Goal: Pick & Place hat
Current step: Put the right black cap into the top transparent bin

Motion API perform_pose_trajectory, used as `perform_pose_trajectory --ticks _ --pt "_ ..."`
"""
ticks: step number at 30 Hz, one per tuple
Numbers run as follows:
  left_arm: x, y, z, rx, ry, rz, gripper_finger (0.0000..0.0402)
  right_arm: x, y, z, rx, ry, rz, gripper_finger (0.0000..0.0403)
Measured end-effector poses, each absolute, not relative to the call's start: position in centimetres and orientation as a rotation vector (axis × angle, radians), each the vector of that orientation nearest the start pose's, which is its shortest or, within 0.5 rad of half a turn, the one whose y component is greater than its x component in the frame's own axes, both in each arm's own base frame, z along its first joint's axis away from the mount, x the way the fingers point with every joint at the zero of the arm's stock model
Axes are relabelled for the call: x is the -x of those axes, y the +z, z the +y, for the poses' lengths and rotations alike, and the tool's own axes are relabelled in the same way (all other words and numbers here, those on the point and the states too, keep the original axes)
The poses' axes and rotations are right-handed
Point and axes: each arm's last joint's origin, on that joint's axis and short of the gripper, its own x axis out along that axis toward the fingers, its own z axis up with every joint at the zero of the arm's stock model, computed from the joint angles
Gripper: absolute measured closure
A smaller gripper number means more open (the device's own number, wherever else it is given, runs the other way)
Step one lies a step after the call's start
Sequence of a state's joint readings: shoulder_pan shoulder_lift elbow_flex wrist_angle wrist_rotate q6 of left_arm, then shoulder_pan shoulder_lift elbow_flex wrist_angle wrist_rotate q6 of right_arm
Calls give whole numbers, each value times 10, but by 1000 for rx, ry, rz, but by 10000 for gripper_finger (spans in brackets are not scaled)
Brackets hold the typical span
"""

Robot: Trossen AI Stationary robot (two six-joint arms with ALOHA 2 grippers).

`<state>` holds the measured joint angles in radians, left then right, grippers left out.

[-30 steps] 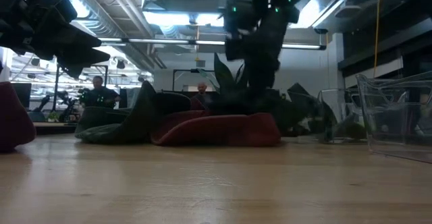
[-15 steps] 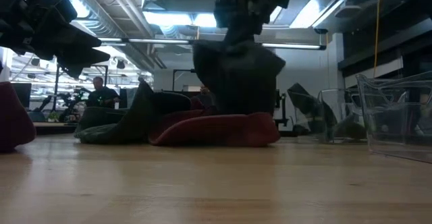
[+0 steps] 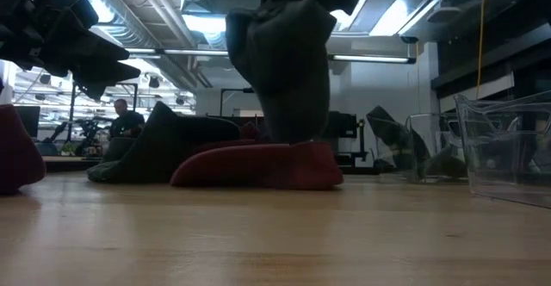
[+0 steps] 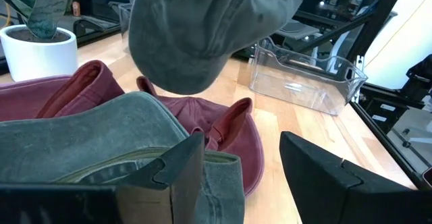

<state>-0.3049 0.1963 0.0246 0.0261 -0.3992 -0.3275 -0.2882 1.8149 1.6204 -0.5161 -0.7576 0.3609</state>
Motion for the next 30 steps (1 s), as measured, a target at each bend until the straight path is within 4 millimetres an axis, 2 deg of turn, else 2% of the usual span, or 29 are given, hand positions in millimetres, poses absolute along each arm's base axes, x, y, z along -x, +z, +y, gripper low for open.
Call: perform_pose_trajectory --ticks 14,23,30 --pt "-105 159 -21 276 116 120 212 -407 336 -92 -708 435 487 396" --pt "-105 159 -21 276 116 120 212 -413 353 -87 -800 467 382 396" --pt "-105 159 -21 276 116 120 211 -407 399 -81 -700 424 370 396"
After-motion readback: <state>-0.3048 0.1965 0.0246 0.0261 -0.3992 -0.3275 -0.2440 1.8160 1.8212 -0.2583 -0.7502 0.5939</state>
